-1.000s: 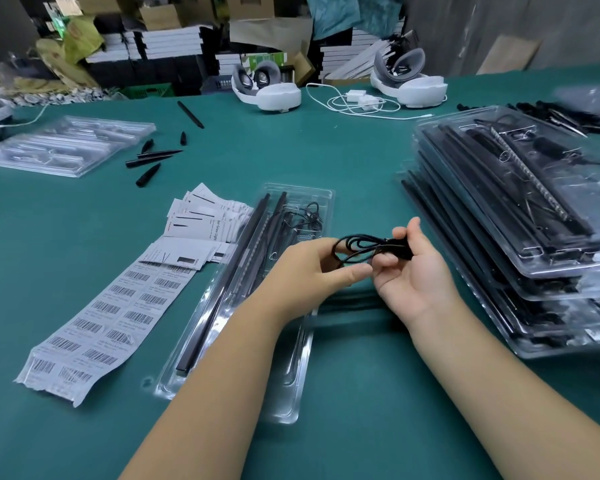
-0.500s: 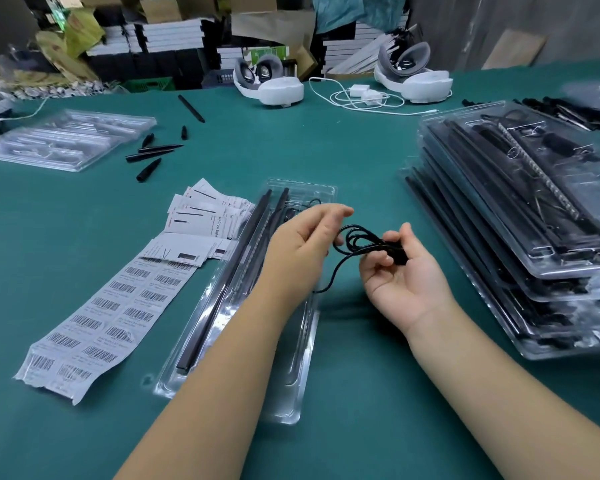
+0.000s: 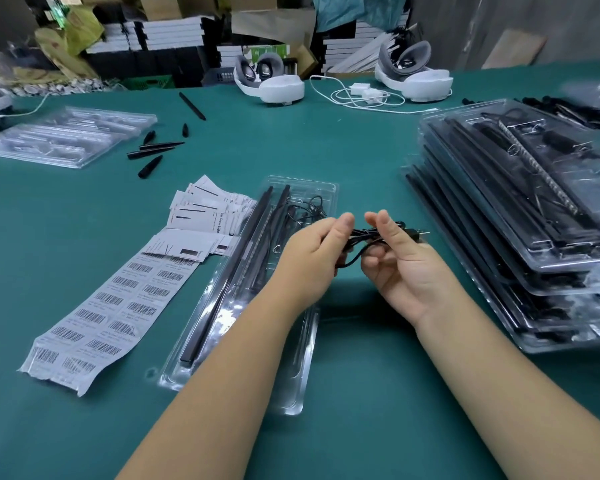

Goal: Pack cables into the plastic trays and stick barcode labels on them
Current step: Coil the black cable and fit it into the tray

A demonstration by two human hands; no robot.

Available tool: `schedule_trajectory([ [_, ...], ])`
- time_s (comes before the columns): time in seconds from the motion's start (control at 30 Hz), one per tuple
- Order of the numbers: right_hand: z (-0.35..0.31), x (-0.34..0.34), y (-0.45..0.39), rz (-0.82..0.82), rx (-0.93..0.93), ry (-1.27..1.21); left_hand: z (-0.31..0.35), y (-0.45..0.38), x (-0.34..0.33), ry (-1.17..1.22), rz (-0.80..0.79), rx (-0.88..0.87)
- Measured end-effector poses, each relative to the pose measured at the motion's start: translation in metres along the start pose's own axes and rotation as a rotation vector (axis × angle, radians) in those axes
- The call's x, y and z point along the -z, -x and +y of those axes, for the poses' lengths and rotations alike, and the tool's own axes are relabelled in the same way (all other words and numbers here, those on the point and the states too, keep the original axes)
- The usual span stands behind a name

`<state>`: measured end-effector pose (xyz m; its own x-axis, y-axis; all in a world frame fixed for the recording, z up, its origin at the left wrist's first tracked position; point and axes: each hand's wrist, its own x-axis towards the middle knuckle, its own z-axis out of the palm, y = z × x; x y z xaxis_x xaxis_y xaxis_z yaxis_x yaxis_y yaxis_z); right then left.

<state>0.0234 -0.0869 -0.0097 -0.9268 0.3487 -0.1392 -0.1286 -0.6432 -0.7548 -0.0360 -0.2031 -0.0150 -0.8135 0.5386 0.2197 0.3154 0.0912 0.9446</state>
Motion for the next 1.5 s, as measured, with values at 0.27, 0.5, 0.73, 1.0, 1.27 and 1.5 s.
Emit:
schedule_trajectory([
  [0.27, -0.001, 0.005, -0.006, 0.047, 0.072, -0.009, -0.002, -0.006, 0.005, 0.007, 0.188, 0.030],
  [0.5, -0.005, 0.007, -0.010, 0.117, 0.148, 0.007, -0.005, -0.005, 0.006, -0.114, 0.181, -0.048],
  [0.73, -0.012, 0.013, -0.016, 0.203, 0.098, 0.086, -0.006, -0.002, 0.010, -0.345, 0.006, -0.064],
  [1.0, -0.001, 0.010, -0.016, 0.092, -0.013, -0.440, 0.000, 0.003, -0.001, -0.430, -0.090, -0.028],
  [1.27, -0.003, 0.014, -0.014, 0.119, -0.017, -0.481, 0.000, 0.001, -0.001, -0.627, -0.226, -0.009],
  [1.5, -0.007, 0.007, -0.008, 0.169, 0.040, -0.398, 0.007, 0.004, -0.001, -0.721, -0.377, 0.073],
])
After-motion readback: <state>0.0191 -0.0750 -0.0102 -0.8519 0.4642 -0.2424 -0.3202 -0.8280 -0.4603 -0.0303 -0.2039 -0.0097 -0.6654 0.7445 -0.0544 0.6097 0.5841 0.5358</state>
